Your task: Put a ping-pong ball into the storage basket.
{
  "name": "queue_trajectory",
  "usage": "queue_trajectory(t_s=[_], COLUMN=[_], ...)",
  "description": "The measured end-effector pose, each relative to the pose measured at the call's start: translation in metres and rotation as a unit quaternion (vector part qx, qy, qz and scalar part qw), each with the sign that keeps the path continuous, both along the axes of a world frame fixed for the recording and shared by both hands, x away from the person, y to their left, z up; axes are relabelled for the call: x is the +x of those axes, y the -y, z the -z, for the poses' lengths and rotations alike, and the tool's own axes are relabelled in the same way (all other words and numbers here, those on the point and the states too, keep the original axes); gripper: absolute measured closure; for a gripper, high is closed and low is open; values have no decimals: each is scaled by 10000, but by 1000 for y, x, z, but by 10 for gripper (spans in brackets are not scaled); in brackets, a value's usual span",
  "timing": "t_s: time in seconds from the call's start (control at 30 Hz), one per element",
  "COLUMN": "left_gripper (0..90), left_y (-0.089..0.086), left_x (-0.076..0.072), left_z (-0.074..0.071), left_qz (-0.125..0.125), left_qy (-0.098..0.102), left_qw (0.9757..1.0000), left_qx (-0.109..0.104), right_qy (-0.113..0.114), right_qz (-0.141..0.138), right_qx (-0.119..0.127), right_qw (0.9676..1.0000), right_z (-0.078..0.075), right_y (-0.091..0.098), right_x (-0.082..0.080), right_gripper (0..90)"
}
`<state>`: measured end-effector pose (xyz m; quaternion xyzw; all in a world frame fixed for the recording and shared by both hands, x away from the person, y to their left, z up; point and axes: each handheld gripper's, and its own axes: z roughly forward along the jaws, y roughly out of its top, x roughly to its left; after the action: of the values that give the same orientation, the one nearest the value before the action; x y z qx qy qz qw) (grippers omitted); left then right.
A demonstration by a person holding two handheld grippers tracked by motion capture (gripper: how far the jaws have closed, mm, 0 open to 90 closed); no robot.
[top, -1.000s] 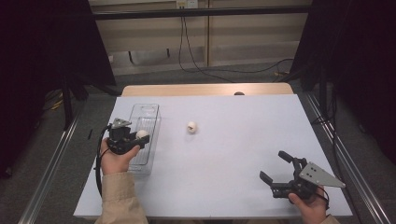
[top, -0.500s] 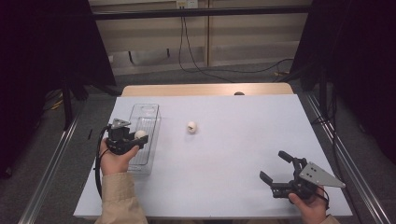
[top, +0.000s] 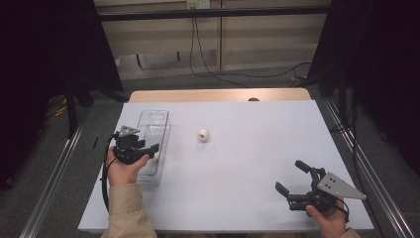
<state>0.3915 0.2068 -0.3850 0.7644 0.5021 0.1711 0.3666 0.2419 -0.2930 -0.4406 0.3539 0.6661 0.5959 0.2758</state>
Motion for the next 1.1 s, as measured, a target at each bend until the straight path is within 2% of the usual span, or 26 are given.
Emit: queue_trajectory(t_s=[0.23,0.77,1.1], left_gripper=[388,322,266], left_y=[5,21,37], left_x=[-1,0,0], left_z=[-3,-5,-7], left_qz=[58,294,465], left_qy=[40,-3,14], left_qw=[10000,9996,9989], left_qx=[-14,-23,-4], right_qy=[3,6,4], right_qz=[1,-4,-8], right_qx=[4,8,6], right_qw=[10000,10000,10000], right_z=[0,0,0], right_y=[0,0,0], right_x=[0,0,0], right_gripper=[17,17,18])
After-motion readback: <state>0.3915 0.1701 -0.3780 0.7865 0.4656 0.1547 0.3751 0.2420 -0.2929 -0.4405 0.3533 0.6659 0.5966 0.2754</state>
